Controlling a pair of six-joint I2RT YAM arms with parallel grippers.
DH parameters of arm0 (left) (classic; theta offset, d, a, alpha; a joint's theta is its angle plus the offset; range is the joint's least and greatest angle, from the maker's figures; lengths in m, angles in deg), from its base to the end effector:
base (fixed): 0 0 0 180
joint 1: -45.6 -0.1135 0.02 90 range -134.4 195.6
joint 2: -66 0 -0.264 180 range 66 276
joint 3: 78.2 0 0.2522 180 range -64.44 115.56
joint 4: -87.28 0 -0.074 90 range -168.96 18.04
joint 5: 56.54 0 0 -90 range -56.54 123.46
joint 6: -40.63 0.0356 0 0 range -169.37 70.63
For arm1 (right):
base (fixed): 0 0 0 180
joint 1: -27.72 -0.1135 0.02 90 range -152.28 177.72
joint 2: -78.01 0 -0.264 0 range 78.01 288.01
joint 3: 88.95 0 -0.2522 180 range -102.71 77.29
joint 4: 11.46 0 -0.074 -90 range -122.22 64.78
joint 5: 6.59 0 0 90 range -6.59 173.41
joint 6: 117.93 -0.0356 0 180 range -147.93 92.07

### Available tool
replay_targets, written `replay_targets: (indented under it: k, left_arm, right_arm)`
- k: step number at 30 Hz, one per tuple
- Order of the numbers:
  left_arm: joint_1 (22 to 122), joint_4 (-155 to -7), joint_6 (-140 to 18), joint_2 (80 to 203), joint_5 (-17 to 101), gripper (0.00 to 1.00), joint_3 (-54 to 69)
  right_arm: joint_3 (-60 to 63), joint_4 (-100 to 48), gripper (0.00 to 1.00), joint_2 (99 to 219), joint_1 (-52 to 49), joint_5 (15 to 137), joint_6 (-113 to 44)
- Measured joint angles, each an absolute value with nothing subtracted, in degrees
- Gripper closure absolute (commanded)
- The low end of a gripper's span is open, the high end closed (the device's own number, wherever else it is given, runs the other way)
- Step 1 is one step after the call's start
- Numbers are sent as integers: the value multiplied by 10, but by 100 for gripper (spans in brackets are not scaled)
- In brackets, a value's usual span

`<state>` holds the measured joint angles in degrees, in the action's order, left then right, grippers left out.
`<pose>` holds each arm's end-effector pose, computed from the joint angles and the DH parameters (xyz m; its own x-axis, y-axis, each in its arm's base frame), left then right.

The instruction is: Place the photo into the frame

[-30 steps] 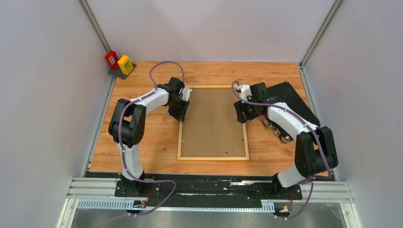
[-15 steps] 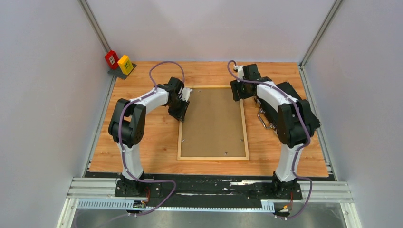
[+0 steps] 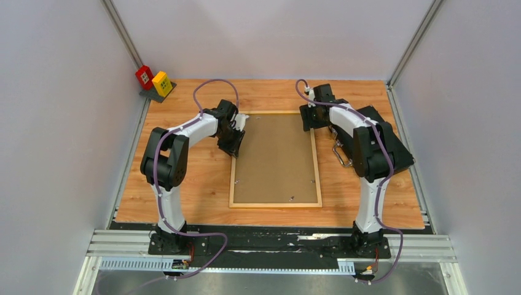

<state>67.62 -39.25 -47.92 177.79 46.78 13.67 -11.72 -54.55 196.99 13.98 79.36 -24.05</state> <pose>0.3549 -0.1524 0.1686 -0.8773 0.3814 -0.2914 0.4482 0.8680 -0.2135 0.4326 0.1084 0.1799 -0.8149 -0.2687 -0.5135 -0.3278 0.9444 0.0260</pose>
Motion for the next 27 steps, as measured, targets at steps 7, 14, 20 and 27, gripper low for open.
replay_targets:
  k: [7,14,20,27]
  left_arm:
    - [676,-392,-478,1778,469,100,137]
    - [676,-390,-477,1780,470,100,139]
    - [676,-392,-476,1781,475,100,140]
    - [676,-392,-476,1781,476,100,140]
  right_arm:
    - [-129,-546,45,1985,144,794,-249]
    - [-143,-547,47,1998,148,789,-253]
    - [-143,-548,50,1999,148,788,-254]
    - [-143,-549,52,1999,153,786,-253]
